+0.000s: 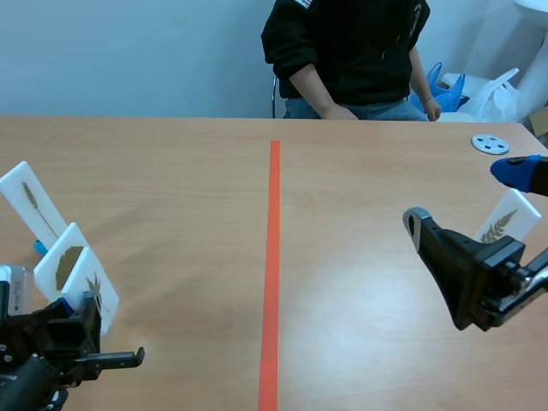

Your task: Sort the leaf by its shape. The table is split by an orange tape line. A compound leaf with several leaflets goes to the left side, a simple leaf with one blade goes to the right side. Return to the home posture when a red brick is placed on the table.

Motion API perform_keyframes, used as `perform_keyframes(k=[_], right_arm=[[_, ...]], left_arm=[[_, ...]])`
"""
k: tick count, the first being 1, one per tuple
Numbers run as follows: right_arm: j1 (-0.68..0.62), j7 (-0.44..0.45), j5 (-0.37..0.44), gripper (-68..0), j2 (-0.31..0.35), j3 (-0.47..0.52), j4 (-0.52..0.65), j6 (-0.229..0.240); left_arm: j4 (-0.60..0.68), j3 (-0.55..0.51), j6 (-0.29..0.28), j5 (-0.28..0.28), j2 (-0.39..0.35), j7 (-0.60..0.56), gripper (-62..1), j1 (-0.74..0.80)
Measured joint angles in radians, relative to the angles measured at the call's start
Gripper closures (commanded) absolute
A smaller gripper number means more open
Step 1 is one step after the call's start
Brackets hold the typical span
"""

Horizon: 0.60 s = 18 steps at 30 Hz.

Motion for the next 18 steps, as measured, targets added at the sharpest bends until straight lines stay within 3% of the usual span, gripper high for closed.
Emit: perform_keyframes(k=[18], right_arm=[[0.000, 0.000, 0.000, -67.9, 0.000, 0.000, 0.000, 0.000]], left_arm=[[-0.175, -0.002, 0.000, 0.001, 0.000, -0.069, -9.0, -0.072]])
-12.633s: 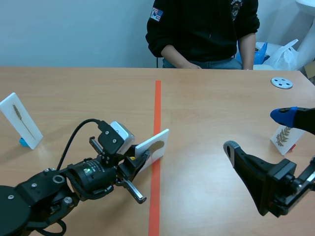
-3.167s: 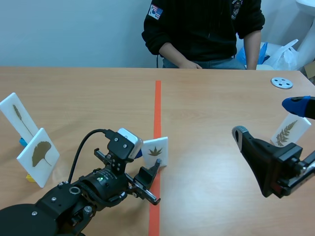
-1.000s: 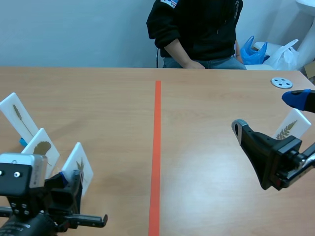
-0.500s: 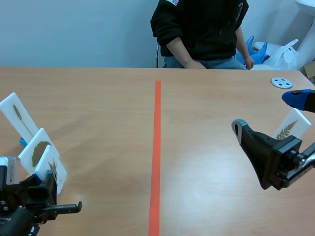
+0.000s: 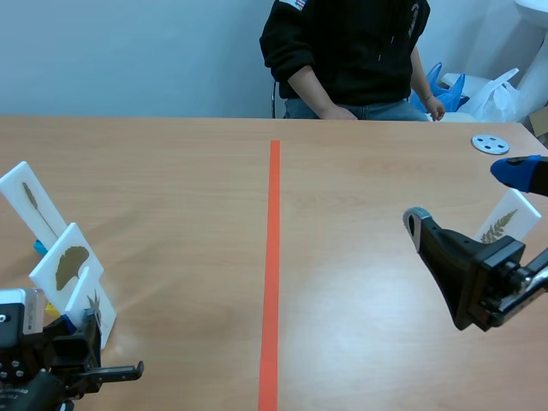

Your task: Sort the leaf by its shape. The table is split by an orange tape line. A compound leaf with several leaflets goes to the left side, a simple leaf with one blade goes to the right side. Return to the home posture when a red brick is placed on the table.

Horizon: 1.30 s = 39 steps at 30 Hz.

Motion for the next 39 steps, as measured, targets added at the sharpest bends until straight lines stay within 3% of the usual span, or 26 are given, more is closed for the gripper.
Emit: perform_keyframes(k=[5, 14, 25, 39], right_arm=[[0.000, 0.000, 0.000, -67.9, 0.000, 0.000, 0.000, 0.000], [0.000, 0.000, 0.000, -67.9, 0.000, 0.000, 0.000, 0.000], [0.000, 0.000, 0.000, -67.9, 0.000, 0.000, 0.000, 0.000], [0.000, 0.000, 0.000, -67.9, 0.000, 0.000, 0.000, 0.000]], left_arm=[[-0.016, 0.000, 0.000, 0.000, 0.000, 0.000, -14.0, 0.000], [-0.016, 0.000, 0.000, 0.002, 0.000, 0.000, -34.6, 0.000], [0.014, 0.000, 0.000, 0.002, 0.000, 0.000, -34.8, 0.027], [0.243, -0.026, 0.006, 0.002, -0.011, 0.003, -34.8, 0.121]])
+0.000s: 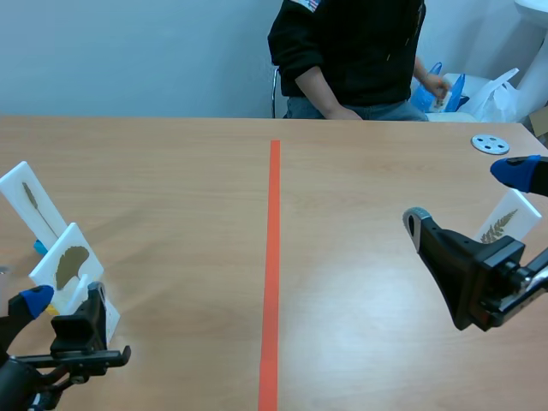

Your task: Sort the leaf by its shape. The table is split by an orange tape line. A compound leaf with several leaflets goes to the left side, a simple leaf with one blade goes to the right side. Return to the home posture when a red brick is placed on the table.

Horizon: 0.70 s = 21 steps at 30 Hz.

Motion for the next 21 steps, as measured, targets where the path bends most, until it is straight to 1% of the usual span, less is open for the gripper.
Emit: perform_keyframes(k=[3, 5, 7, 8, 11, 14, 15, 17, 21], right_arm=[[0.000, 0.000, 0.000, -67.9, 0.000, 0.000, 0.000, 0.000], [0.000, 0.000, 0.000, -67.9, 0.000, 0.000, 0.000, 0.000], [0.000, 0.000, 0.000, -67.9, 0.000, 0.000, 0.000, 0.000], [0.000, 0.000, 0.000, -67.9, 0.000, 0.000, 0.000, 0.000], [0.000, 0.000, 0.000, -67.9, 0.000, 0.000, 0.000, 0.000], [0.000, 0.000, 0.000, -67.9, 0.000, 0.000, 0.000, 0.000], [0.000, -0.001, 0.000, -67.9, 0.000, 0.000, 0.000, 0.000], [0.000, -0.014, 0.000, -67.9, 0.000, 0.000, 0.000, 0.000], [0.000, -0.023, 0.000, -67.9, 0.000, 0.000, 0.000, 0.000]], left_arm=[[0.062, -0.024, 0.001, 0.000, -0.003, 0.023, -34.8, 0.016], [0.108, -0.024, -0.011, 0.000, -0.019, 0.053, -35.7, 0.032], [0.156, -0.018, -0.032, 0.000, -0.041, 0.085, -40.9, 0.056], [0.176, -0.012, -0.049, 0.000, -0.053, 0.105, -44.1, 0.068], [0.215, 0.016, -0.133, 0.001, -0.100, 0.144, -53.8, 0.098], [0.229, 0.061, -0.211, 0.008, -0.155, 0.145, -60.9, 0.115], [0.237, 0.074, -0.232, 0.008, -0.172, 0.155, -62.1, 0.118], [0.267, 0.098, -0.269, 0.008, -0.198, 0.190, -62.3, 0.121], [0.344, 0.136, -0.351, 0.016, -0.225, 0.224, -62.3, 0.120]])
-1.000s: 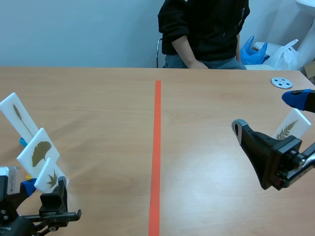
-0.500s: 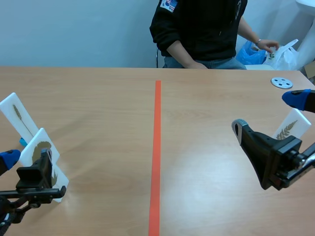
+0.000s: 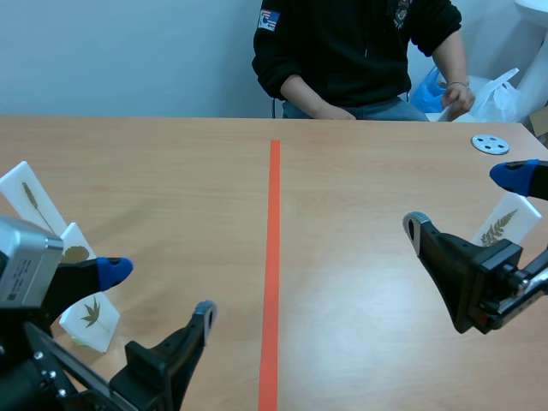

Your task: Sort the leaf by its shape. The table is split by an orange tape line. A compound leaf with several leaflets goes to the left side, a simple leaf with one blade goes to the right side. Return to the home posture when a red brick is placed on the table.

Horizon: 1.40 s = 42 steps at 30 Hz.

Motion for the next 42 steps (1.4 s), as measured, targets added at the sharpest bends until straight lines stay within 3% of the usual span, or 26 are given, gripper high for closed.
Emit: perform_keyframes(k=[4, 14, 27, 36, 42], right_arm=[[0.000, 0.000, 0.000, -67.9, 0.000, 0.000, 0.000, 0.000], [0.000, 0.000, 0.000, -67.9, 0.000, 0.000, 0.000, 0.000], [0.000, -0.010, 0.000, -67.9, 0.000, 0.000, 0.000, 0.000], [0.000, 0.005, 0.000, -67.9, 0.000, 0.000, 0.000, 0.000], [0.000, 0.004, 0.000, -67.9, 0.000, 0.000, 0.000, 0.000]], left_arm=[[0.062, 0.021, -0.016, -0.001, -0.002, 0.051, -62.3, -0.027], [0.063, 0.027, 0.047, -0.002, 0.000, 0.148, -62.3, -0.135], [0.060, 0.029, 0.044, -0.055, -0.084, 0.133, -62.3, -0.149], [0.060, 0.029, -0.005, -0.054, -0.111, 0.133, -62.3, -0.149], [0.060, 0.029, -0.001, -0.054, -0.113, 0.134, -62.3, -0.149]])
